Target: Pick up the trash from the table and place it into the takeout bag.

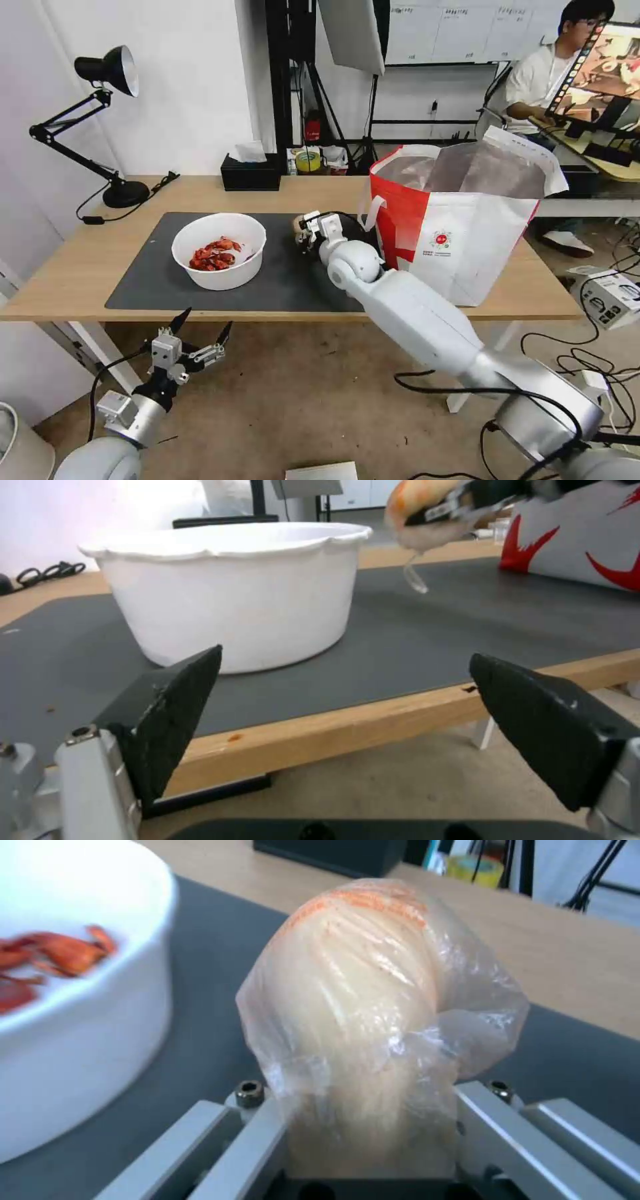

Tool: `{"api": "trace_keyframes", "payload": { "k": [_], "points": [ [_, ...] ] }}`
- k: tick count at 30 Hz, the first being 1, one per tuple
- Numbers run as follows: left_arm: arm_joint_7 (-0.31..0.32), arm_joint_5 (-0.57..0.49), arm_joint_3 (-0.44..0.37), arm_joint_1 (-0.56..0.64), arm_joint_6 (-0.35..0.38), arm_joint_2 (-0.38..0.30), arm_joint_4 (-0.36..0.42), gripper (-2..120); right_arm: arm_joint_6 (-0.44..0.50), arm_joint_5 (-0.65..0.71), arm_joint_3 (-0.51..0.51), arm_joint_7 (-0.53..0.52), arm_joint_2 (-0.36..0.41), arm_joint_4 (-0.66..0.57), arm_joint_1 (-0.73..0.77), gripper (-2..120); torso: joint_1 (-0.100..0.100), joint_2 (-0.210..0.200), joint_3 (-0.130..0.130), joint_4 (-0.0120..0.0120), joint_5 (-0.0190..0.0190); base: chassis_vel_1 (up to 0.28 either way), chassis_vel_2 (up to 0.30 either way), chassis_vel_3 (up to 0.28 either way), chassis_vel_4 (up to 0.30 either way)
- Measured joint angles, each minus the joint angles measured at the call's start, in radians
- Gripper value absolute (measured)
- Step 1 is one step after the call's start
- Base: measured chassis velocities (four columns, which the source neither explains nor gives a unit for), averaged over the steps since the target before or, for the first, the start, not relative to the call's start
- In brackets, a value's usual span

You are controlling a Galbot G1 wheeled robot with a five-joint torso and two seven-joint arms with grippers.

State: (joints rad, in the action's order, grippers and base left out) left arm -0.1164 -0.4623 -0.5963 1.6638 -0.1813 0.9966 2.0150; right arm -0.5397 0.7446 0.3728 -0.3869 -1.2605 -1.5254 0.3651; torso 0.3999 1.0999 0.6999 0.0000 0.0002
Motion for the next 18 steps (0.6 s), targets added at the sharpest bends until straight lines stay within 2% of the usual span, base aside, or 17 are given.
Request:
{"api": "trace_keyframes", "payload": {
  "k": [3, 5, 7, 11, 12, 18],
  "points": [
    [0.000, 0.000, -0.008, 0.010, 0.000, -0.001, 0.002, 100, 0.008, -0.001, -0.008, -0.031, 0.040, -0.107, 0.042, 7, 0.000, 0.000, 0.000, 0.0000, 0.0000, 0.000, 0.000, 0.000, 0.000],
    [0.000, 0.000, -0.008, 0.010, 0.000, -0.001, 0.002, 100, 0.008, -0.001, -0.008, -0.031, 0.040, -0.107, 0.042, 7, 0.000, 0.000, 0.000, 0.0000, 0.0000, 0.000, 0.000, 0.000, 0.000],
    [0.000, 0.000, -0.012, 0.016, 0.000, -0.001, 0.003, 100, 0.033, -0.008, -0.027, -0.050, 0.078, -0.204, 0.083, 6, 0.000, 0.000, 0.000, 0.0000, -0.0001, 0.000, 0.000, 0.000, 0.000],
    [0.001, 0.001, -0.014, 0.019, 0.000, -0.003, 0.005, 100, 0.059, -0.027, -0.052, -0.055, 0.105, -0.272, 0.115, 6, 0.000, 0.000, 0.000, 0.0001, 0.0000, 0.000, 0.000, 0.000, 0.000],
    [0.001, 0.004, -0.015, 0.019, 0.001, -0.003, 0.008, 100, 0.095, -0.043, -0.091, -0.055, 0.138, -0.342, 0.147, 6, 0.000, 0.000, 0.000, 0.0000, 0.0000, 0.000, 0.000, 0.000, 0.000],
    [0.006, 0.013, -0.011, 0.019, 0.001, -0.001, 0.009, 100, 0.189, -0.074, -0.164, -0.043, 0.205, -0.435, 0.197, 6, 0.000, 0.000, 0.000, -0.0001, 0.0001, 0.000, 0.000, 0.000, 0.000]
  ]
}}
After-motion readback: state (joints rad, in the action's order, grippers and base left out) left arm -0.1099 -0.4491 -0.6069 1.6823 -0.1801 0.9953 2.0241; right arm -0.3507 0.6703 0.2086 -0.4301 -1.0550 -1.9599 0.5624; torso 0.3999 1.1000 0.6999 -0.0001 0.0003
